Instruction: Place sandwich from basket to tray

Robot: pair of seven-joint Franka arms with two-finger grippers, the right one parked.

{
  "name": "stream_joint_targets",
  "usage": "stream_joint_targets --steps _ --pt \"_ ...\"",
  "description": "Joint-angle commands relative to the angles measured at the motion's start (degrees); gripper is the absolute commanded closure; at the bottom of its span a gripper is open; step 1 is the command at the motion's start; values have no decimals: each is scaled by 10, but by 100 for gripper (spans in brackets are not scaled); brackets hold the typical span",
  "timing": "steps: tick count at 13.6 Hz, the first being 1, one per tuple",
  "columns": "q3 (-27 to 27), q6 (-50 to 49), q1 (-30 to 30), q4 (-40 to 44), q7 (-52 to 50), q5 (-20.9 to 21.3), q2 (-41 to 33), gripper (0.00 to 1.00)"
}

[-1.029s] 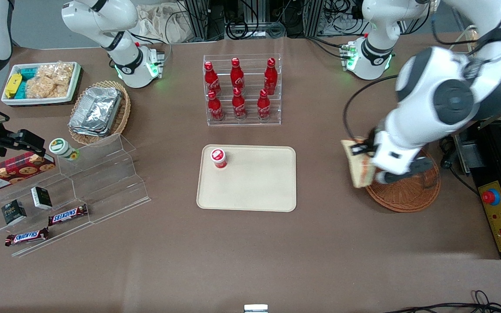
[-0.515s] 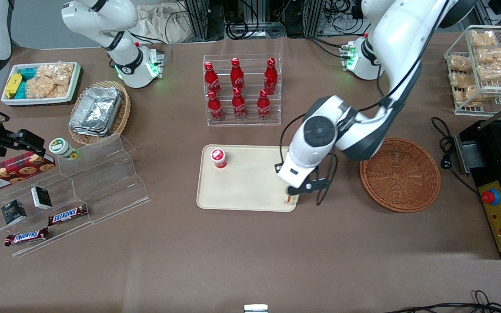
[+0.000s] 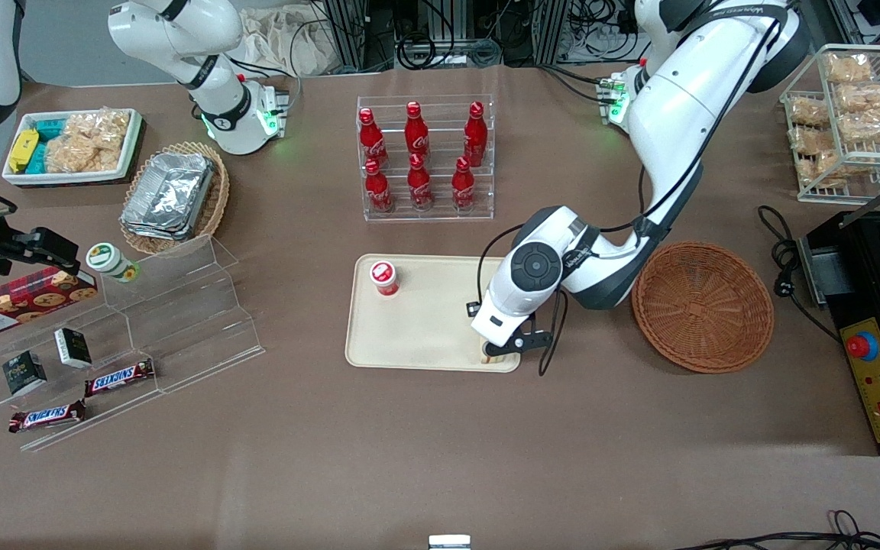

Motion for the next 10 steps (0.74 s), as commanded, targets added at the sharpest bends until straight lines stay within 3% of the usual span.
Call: stream_joint_targets --steps 1,5,7,10 --pt "5 -16 -7 22 -11 8 -3 0" --pt "5 -158 1 30 -7 5 -94 0" --pt "4 -226 39 25 13 0 -148 0" --pt "20 -299 88 7 149 -62 -223 0"
